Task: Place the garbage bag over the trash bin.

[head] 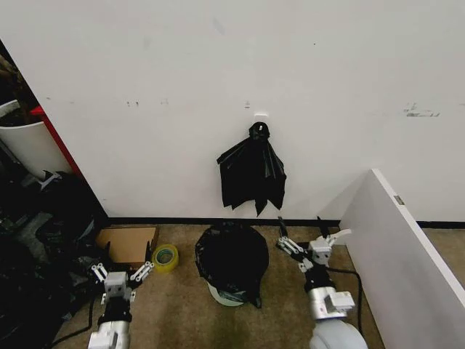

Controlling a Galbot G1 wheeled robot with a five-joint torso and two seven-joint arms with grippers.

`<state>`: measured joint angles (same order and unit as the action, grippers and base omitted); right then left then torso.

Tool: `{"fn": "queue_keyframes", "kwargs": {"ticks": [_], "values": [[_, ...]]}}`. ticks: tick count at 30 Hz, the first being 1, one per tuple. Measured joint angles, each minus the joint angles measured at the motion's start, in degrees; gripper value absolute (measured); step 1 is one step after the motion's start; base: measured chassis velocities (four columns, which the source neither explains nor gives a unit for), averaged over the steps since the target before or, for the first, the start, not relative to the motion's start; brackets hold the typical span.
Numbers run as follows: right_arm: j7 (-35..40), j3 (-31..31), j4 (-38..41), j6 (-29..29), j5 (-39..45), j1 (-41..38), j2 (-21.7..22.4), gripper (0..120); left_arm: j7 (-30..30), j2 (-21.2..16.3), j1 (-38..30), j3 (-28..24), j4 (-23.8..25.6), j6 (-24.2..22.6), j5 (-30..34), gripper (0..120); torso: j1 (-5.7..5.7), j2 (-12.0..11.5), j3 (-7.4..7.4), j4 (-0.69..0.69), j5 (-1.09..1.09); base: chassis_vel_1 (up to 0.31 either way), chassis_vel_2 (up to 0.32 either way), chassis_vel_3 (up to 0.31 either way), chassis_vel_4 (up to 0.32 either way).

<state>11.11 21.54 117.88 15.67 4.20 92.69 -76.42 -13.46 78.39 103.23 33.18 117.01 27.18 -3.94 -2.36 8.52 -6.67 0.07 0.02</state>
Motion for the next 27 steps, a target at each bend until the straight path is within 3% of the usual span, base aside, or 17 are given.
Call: {"fn": "queue_keyframes", "kwargs": {"ticks": [8, 27], "values": [[-3.93, 5.6, 0.91, 1.43, 0.9, 4.82, -3.69, 100, 0.82, 0.49, -0.34, -1.11, 2.04, -1.21, -3.46, 100, 0.0, 0.0, 0.0, 0.01, 0.0, 0.0, 0.0, 0.0, 0.0], [-5.79, 5.8, 2.53, 1.39, -0.07, 7.63, -5.76, 100, 3.52, -1.39, -1.14, -1.07, 2.69, -2.47, -1.28, 100, 0.0, 0.0, -0.01, 0.0, 0.0, 0.0, 0.0, 0.0, 0.0]]}}
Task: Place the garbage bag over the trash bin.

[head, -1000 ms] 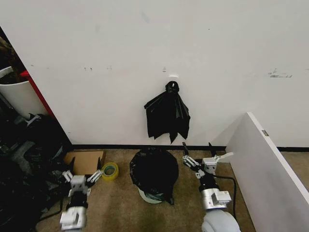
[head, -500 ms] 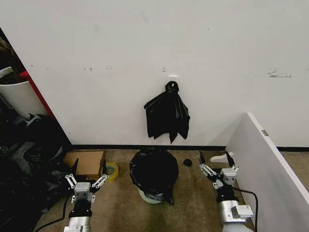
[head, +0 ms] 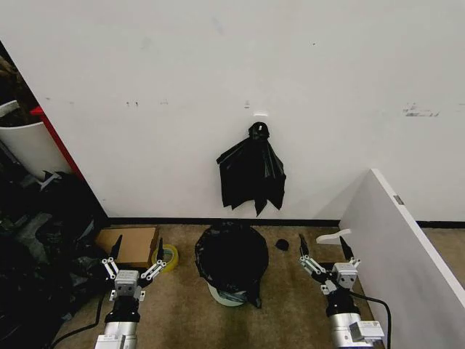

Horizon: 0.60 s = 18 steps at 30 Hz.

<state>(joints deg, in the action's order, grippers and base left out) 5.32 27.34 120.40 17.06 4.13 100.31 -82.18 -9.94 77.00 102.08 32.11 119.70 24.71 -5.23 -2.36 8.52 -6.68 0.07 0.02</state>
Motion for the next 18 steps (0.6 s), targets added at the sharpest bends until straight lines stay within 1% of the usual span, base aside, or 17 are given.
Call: {"fn": "queue_keyframes", "kwargs": {"ticks": [3, 14, 18], "values": [[0.0, -0.15, 0.03, -0.19, 0.01, -0.24, -0.12, 100, 0.4, -0.54, -0.08, -0.21, -0.01, 0.05, 0.23, 100, -0.01, 0.0, 0.0, 0.0, 0.0, 0.0, 0.0, 0.0, 0.0], [0.08, -0.17, -0.42, -0.09, 0.15, -0.41, -0.09, 100, 3.88, -0.97, -0.02, -1.45, -0.15, 0.4, 1.72, 100, -0.01, 0.0, 0.0, 0.0, 0.0, 0.0, 0.0, 0.0, 0.0], [0.12, -0.12, -0.6, -0.09, 0.24, -0.83, -0.17, 100, 4.28, -0.85, -0.15, -1.54, -0.4, 0.55, 1.83, 100, -0.01, 0.0, 0.0, 0.0, 0.0, 0.0, 0.0, 0.0, 0.0]]}}
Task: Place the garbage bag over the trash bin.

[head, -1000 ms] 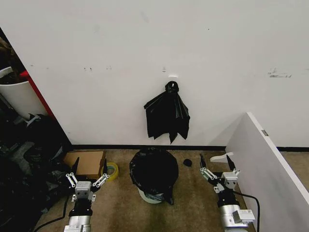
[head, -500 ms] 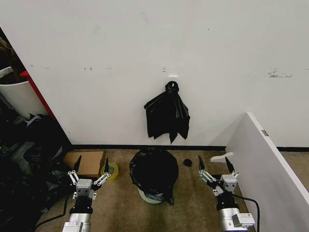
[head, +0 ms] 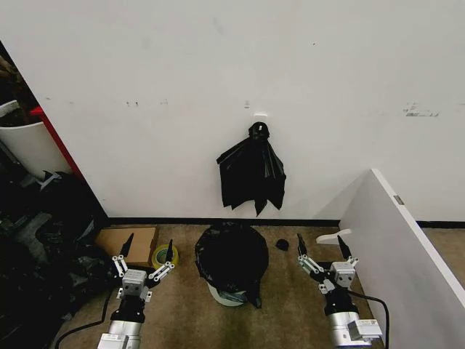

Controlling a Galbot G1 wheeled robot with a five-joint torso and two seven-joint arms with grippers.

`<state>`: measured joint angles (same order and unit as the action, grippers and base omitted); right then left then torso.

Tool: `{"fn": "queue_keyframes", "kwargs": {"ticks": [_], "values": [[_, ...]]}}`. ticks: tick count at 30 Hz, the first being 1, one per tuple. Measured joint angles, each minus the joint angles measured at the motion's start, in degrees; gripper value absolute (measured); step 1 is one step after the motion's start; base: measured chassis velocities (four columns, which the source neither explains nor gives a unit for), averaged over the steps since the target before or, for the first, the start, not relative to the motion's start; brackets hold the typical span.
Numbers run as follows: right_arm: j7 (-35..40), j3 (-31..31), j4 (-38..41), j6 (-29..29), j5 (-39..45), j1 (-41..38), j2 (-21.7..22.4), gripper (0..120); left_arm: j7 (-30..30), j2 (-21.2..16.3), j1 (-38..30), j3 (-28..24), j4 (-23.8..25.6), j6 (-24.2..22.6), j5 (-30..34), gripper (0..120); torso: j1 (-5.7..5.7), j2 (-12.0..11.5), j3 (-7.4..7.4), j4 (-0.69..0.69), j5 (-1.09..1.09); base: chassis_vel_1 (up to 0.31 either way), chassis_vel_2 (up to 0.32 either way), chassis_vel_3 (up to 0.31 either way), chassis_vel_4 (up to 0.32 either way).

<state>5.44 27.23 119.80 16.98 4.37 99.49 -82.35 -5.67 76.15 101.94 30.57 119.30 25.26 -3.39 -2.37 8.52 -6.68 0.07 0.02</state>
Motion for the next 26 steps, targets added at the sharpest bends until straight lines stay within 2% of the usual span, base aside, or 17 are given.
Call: {"fn": "queue_keyframes", "kwargs": {"ticks": [12, 26], "values": [[-0.01, 0.08, -0.78, 0.78, -0.89, 0.22, -1.42, 100, -2.43, 1.13, -0.21, 0.27, -1.12, 0.15, -0.46, 100, 0.0, 0.0, 0.0, -0.01, 0.0, 0.0, 0.0, 0.0, 0.0], [-0.2, -0.19, 1.99, 1.66, -5.56, 2.99, -4.83, 100, -3.79, -1.9, -0.31, 0.65, -1.42, -0.14, 1.46, 100, 0.0, 0.0, 0.0, 0.0, 0.0, 0.0, 0.0, 0.0, 0.0]]}}
